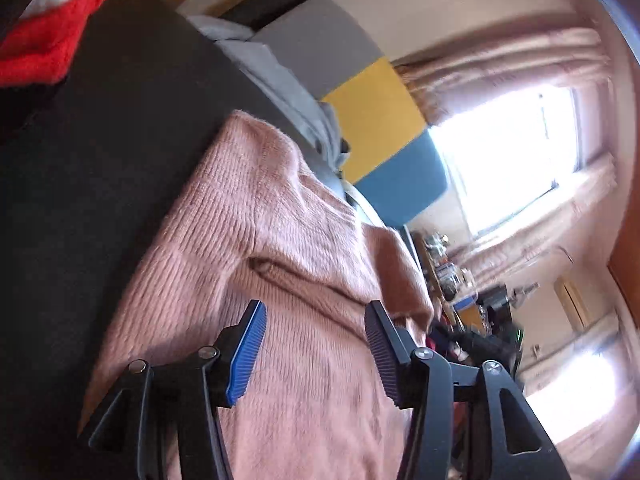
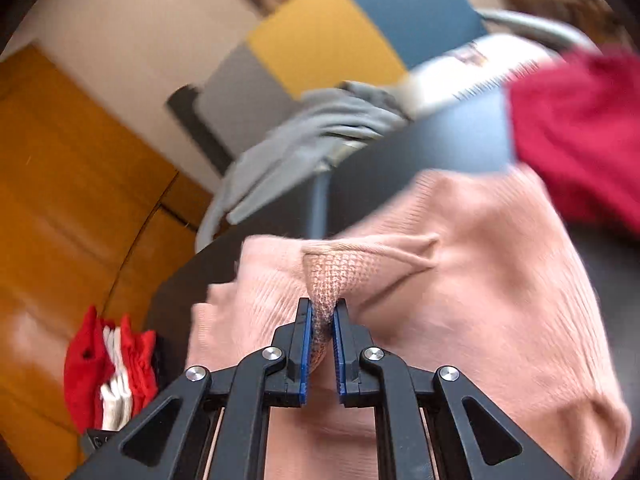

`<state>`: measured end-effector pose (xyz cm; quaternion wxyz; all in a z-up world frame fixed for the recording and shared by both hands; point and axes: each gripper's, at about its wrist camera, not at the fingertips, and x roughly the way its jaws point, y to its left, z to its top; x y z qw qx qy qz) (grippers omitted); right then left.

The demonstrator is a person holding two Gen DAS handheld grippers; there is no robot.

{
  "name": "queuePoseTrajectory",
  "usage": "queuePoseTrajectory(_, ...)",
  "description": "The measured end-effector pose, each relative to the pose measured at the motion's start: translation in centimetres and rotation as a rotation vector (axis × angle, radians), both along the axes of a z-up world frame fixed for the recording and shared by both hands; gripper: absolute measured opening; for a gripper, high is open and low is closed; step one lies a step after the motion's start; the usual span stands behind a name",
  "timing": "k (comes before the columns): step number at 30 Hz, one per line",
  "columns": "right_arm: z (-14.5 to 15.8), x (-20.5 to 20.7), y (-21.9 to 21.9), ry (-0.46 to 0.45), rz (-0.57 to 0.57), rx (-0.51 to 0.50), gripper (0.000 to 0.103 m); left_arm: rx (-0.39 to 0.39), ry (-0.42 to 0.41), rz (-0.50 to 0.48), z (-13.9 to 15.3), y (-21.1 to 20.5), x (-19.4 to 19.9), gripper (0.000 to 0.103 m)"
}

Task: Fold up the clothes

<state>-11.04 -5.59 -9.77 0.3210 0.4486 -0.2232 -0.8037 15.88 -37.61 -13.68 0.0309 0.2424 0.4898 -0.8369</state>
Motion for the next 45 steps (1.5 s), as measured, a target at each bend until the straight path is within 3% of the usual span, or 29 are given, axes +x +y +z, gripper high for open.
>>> queuePoseTrajectory(2,-1.3,-0.7,1.3,-0.039,-0.015,-0.077,0.017,0.035,-0.004,-0.003,0.1,0.2,-0.6,0.053)
queuePoseTrajectory(4,-2.0,-1.1,2.4,-0.072,-0.019,-0.171,0.036,0.060,-0.001,-0.008,0.3,0.7,-1.1,0.053)
queuePoseTrajectory(6,-2.3,-1.5,2.5,-0.085,-0.016,-0.252,0.070,0.075,-0.008,-0.012,0.3,1.1,-1.6,0.054)
queuePoseTrajectory(8,-2.4,-1.7,2.7,-0.094,-0.014,-0.318,0.072,0.090,-0.031,-0.013,-0.3,1.3,-2.4,0.056)
queuePoseTrajectory(10,-2.9,-2.1,2.5,-0.117,-0.027,-0.350,0.072,0.119,-0.059,0.015,-1.2,1.0,-3.1,0.056)
queuePoseTrajectory(12,-3.3,-2.5,2.1,-0.139,-0.045,-0.356,0.070,0.154,-0.034,0.060,-1.5,0.5,-2.9,0.056)
queuePoseTrajectory(16,-3.5,-2.6,1.5,-0.130,-0.045,-0.300,0.059,0.241,-0.015,0.138,-1.5,-1.4,-3.0,0.058)
queuePoseTrajectory(20,-3.3,-2.1,1.0,-0.095,-0.045,-0.157,0.028,0.319,0.004,0.223,-2.4,-3.1,-2.5,0.060)
queuePoseTrajectory(22,-3.3,-2.0,1.0,-0.082,-0.044,-0.121,0.023,0.337,0.000,0.236,-2.7,-3.2,-2.7,0.059)
queuePoseTrajectory(25,-2.6,-1.8,0.6,-0.049,-0.028,-0.067,0.019,0.277,-0.020,0.231,-2.0,-3.4,-2.8,0.051)
queuePoseTrajectory(27,-1.8,-1.7,0.3,-0.019,-0.012,-0.046,0.016,0.203,-0.024,0.227,-0.9,-3.5,-2.8,0.031)
queuePoseTrajectory(29,-0.3,-1.8,-0.4,0.026,0.015,-0.030,0.015,0.150,-0.026,0.250,0.5,-4.2,-2.0,0.022)
queuePoseTrajectory(35,3.9,-1.3,-2.0,0.134,0.088,-0.022,0.015,0.073,-0.051,0.301,0.8,-6.9,0.5,0.017)
queuePoseTrajectory(40,0.0,-1.0,-2.3,0.055,0.091,0.063,0.015,0.002,-0.206,0.227,-1.8,-7.1,-0.6,0.024)
queuePoseTrajectory(42,-2.1,-1.1,-1.7,0.004,0.078,0.064,0.018,-0.007,-0.203,0.221,-2.4,-7.0,-0.4,0.023)
queuePoseTrajectory(45,-3.4,-1.3,-0.7,-0.024,0.090,-0.010,0.019,-0.020,-0.198,0.220,-2.4,-7.1,-0.4,0.022)
